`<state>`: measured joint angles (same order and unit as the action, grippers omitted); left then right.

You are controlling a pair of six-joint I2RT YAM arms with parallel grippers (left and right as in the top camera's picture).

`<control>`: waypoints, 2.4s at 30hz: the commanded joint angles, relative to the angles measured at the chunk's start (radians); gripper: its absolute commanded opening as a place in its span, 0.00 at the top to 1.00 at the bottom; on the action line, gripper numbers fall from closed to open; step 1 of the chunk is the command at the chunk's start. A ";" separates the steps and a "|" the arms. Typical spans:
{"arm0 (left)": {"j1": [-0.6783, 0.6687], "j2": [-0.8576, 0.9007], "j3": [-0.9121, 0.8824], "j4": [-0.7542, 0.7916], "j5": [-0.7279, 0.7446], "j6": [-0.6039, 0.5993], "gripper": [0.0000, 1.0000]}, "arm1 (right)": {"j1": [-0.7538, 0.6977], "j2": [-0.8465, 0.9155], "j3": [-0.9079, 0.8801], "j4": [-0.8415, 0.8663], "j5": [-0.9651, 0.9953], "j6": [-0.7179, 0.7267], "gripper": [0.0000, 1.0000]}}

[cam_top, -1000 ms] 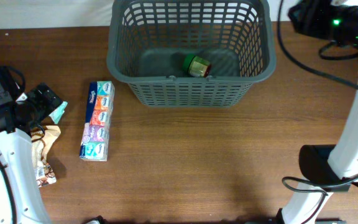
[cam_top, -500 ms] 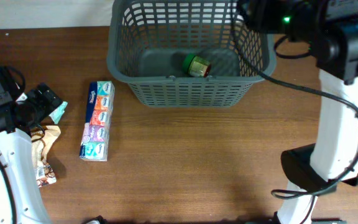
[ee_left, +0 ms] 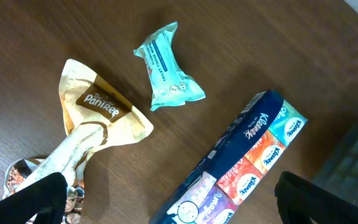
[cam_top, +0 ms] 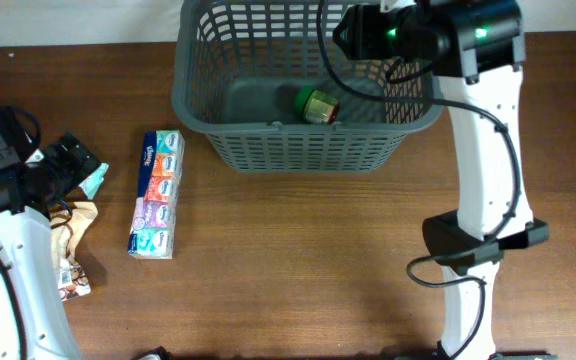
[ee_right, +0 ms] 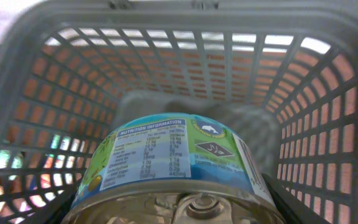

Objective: Pack container
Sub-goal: 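Lower the tuna can into the basket beside the jar and release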

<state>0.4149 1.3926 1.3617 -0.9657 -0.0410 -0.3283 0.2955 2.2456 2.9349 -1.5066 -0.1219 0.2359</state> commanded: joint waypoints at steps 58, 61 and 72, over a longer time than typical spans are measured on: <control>0.005 0.000 0.014 -0.001 -0.008 0.008 0.00 | -0.002 0.235 -0.475 0.087 0.154 0.005 0.26; 0.005 0.000 0.014 -0.001 -0.008 0.008 0.00 | -0.002 0.235 -0.475 0.087 0.154 0.005 0.24; 0.005 0.000 0.014 -0.001 -0.008 0.008 0.00 | -0.002 0.228 -0.430 0.063 0.149 -0.031 0.13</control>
<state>0.4149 1.3926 1.3617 -0.9657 -0.0414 -0.3283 0.2955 2.4809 2.4630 -1.4387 0.0185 0.2310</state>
